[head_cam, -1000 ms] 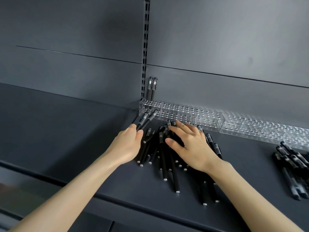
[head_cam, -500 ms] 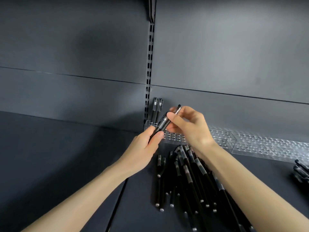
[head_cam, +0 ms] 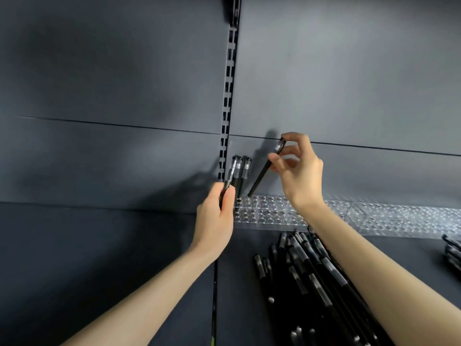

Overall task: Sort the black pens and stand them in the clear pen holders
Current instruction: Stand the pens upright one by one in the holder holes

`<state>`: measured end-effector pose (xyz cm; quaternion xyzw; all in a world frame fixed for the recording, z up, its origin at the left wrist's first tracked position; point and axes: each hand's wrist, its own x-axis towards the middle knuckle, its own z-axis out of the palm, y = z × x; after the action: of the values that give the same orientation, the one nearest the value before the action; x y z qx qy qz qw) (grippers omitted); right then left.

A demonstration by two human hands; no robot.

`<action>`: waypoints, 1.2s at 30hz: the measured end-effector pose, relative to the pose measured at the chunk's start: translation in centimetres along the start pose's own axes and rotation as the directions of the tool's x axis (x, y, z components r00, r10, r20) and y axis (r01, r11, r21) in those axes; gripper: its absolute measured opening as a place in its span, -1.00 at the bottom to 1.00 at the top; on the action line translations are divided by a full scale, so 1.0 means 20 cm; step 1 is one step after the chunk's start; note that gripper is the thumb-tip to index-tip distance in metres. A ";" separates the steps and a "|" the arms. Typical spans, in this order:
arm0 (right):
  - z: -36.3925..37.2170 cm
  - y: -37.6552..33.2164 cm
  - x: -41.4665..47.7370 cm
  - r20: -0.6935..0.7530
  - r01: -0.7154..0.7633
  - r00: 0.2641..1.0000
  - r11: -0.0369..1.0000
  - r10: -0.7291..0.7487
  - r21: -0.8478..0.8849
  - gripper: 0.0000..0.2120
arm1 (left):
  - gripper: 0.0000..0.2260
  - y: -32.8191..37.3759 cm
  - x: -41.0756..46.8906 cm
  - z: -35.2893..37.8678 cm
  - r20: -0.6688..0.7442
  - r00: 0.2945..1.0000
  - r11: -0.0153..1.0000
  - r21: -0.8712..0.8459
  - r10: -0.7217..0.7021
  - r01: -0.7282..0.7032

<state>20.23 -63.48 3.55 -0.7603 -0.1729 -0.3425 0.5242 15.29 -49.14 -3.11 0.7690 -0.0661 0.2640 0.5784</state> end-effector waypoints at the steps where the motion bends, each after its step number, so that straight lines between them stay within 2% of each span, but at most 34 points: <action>1: 0.01 0.01 0.00 0.007 0.013 1.000 1.000 -0.013 -0.015 -0.74 | -0.75 0.00 -0.01 0.00 -0.007 1.000 1.000 -0.010 -0.002 0.002; 6: 0.03 0.06 0.02 0.035 0.048 0.998 0.998 -0.046 -0.047 -0.72 | -0.75 0.00 -0.02 0.02 -0.022 1.000 0.998 -0.056 -0.003 0.002; 11: 0.05 0.12 0.03 0.149 0.117 0.984 0.985 -0.097 -0.128 -0.73 | -0.77 -0.05 0.01 0.03 -0.035 0.998 0.995 -0.085 -0.057 0.054; 26: 0.04 0.12 0.08 0.391 0.125 0.920 0.965 -0.025 -0.231 -0.76 | -0.76 -0.07 0.01 0.04 -0.020 0.998 0.994 -0.093 -0.064 0.062; 31: 0.04 0.15 0.04 0.369 0.112 0.929 0.962 -0.013 -0.250 -0.77 | -0.76 -0.07 0.01 0.04 -0.033 0.994 0.991 -0.093 -0.102 0.099; 34: 0.02 0.12 0.02 0.278 0.126 0.960 0.950 -0.043 -0.287 -0.79 | -0.77 -0.06 0.00 0.05 -0.008 0.994 0.986 -0.128 -0.111 0.109; 36: 0.00 0.08 -0.02 0.248 0.029 0.969 0.988 0.010 -0.153 -0.84 | -0.78 -0.04 -0.01 0.05 0.045 0.995 0.984 -0.154 -0.086 0.092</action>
<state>21.01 -64.11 2.21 -0.8348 -0.2136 -0.2598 0.4359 15.86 -49.80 -4.09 0.7285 -0.0629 0.2172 0.6467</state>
